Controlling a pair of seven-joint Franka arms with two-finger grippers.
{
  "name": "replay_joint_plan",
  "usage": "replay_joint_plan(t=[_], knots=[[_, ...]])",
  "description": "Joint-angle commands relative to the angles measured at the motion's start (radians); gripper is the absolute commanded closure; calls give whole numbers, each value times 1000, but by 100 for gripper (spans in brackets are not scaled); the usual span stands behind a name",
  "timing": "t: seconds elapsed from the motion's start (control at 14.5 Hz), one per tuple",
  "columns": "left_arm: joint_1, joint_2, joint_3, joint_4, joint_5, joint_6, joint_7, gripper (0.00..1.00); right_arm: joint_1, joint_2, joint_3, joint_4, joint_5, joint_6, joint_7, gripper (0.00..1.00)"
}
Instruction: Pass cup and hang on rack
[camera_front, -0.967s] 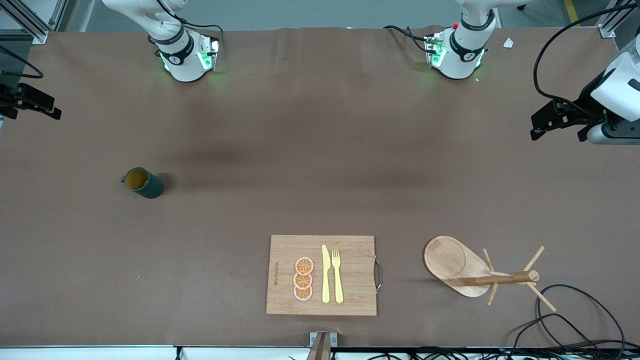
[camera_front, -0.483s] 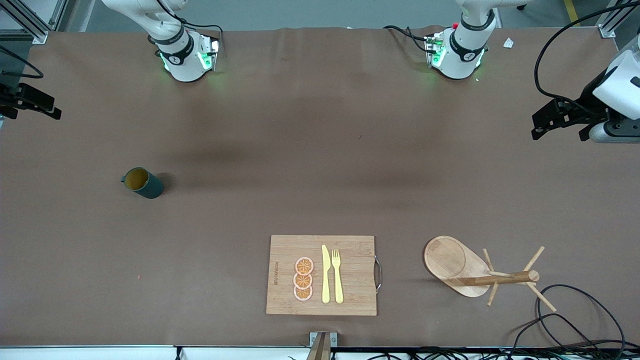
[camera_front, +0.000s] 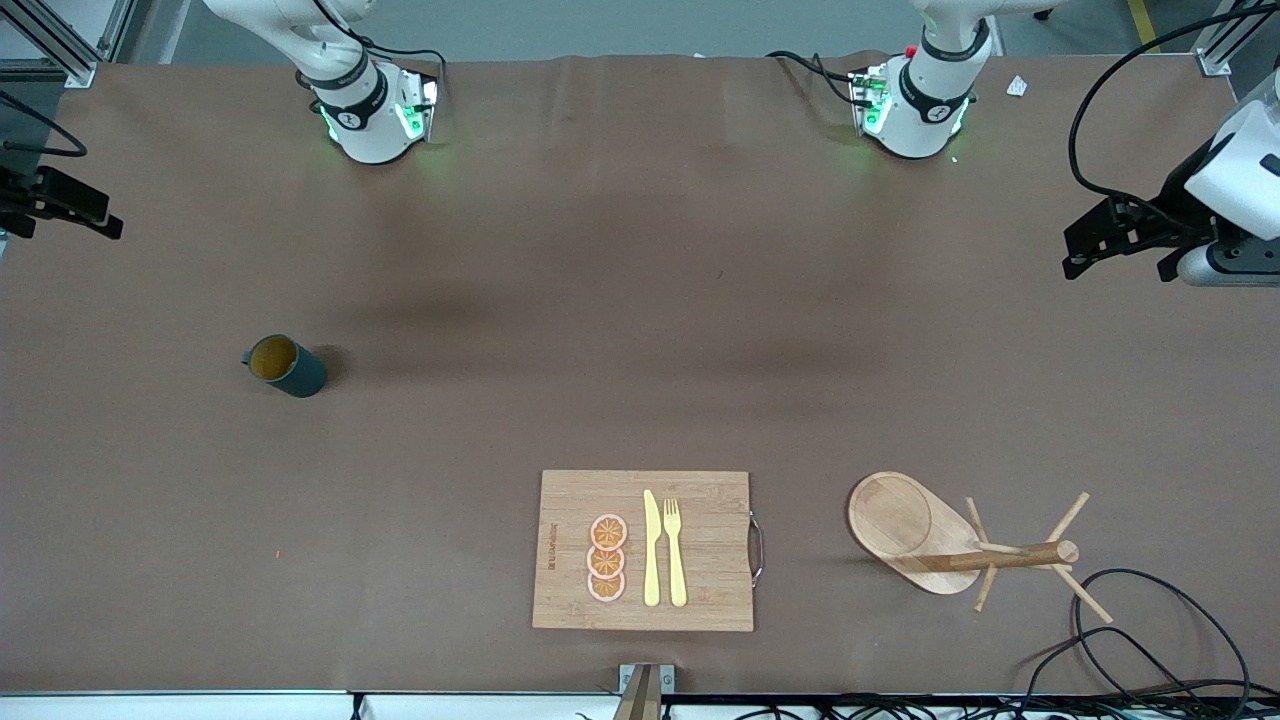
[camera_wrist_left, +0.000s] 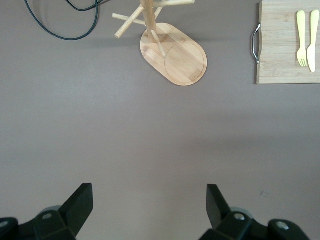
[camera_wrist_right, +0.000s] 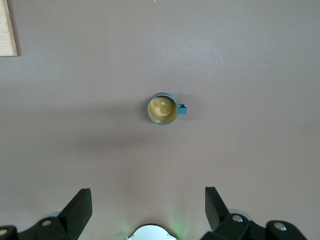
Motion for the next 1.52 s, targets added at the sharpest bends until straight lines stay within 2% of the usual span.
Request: replay_joint_plan(t=[0.0, 0.21, 0.41, 0.62, 0.83, 0.97, 1.24, 1.45], knots=[[1, -3, -1, 8, -2, -14, -5, 0, 5, -29, 1, -26, 1, 5, 18, 0], [3, -1, 1, 9, -1, -13, -6, 0, 5, -27, -1, -17, 1, 2, 23, 0], [9, -1, 3, 9, 22, -31, -8, 0, 5, 25, -1, -18, 0, 5, 7, 0], [6, 6, 4, 9, 24, -10, -10, 0, -4, 176, -1, 33, 3, 18, 9, 0], [6, 6, 3, 5, 25, -10, -8, 0, 3, 223, -1, 43, 1, 47, -84, 0], [8, 5, 3, 6, 29, -13, -8, 0, -1, 250, -1, -1, 6, 109, -225, 0], [8, 3, 1, 5, 29, -14, -8, 0, -38, 278, -1, -156, 37, 304, -463, 0], [0, 2, -1, 2, 29, -17, -9, 0, -73, 321, -1, -256, 86, 434, -621, 0]])
